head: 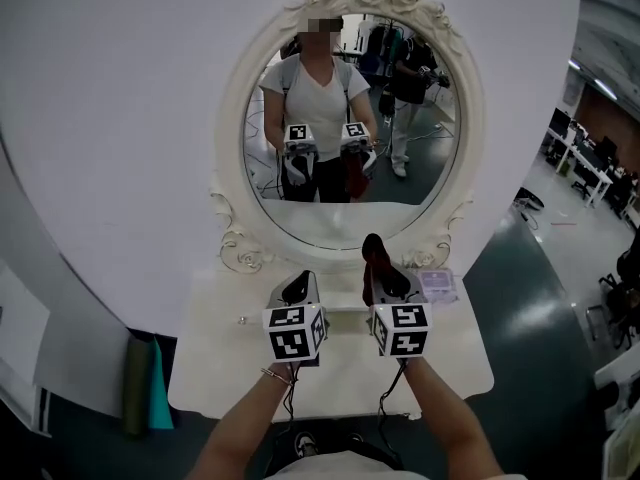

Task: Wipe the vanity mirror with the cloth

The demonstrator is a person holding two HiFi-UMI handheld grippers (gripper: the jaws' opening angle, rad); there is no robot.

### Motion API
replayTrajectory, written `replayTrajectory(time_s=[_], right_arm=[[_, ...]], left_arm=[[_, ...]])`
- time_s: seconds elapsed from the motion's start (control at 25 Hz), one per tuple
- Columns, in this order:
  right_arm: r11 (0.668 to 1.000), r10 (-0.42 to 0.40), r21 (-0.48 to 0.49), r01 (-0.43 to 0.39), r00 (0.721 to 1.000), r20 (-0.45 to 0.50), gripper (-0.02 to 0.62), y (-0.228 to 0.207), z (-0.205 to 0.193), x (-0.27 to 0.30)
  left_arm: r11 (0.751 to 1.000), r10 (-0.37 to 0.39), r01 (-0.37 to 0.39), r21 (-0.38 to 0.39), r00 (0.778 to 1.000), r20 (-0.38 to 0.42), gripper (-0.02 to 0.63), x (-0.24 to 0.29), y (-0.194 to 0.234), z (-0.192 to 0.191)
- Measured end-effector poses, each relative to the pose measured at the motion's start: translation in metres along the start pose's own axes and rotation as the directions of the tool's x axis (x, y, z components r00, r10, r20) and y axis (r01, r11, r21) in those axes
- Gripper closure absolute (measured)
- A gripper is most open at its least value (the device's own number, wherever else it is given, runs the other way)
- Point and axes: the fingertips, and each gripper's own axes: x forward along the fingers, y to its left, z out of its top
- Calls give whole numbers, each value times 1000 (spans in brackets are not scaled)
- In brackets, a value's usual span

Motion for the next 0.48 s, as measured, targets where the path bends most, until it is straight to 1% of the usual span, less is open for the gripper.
replayTrajectory(time_s=[0.08,0.16,0.28,0.4,0.48], right_arm=[[998,40,51,-41,999,12,537,6,-7,-11],[994,69,78,-70,998,14,537,9,-21,-23],[995,61,81,-60,998,-2,537,4,-47,-44],[991,60,118,-55,997,-43,537,4,-76,-64],[985,79,162,-65,993,-82,537,8,-96,-75]], left_arm=[[1000,7,-7,-13,1000,-4,595,-9,-4,-10],[1000,17,-17,-12,1000,-17,595,-19,-9,-26],[998,61,-61,-8,997,-54,595,-34,-15,-56],[992,99,-108,-72,988,-115,595,-48,-14,-89],[986,126,-141,-88,980,-157,595,-53,-13,-110]])
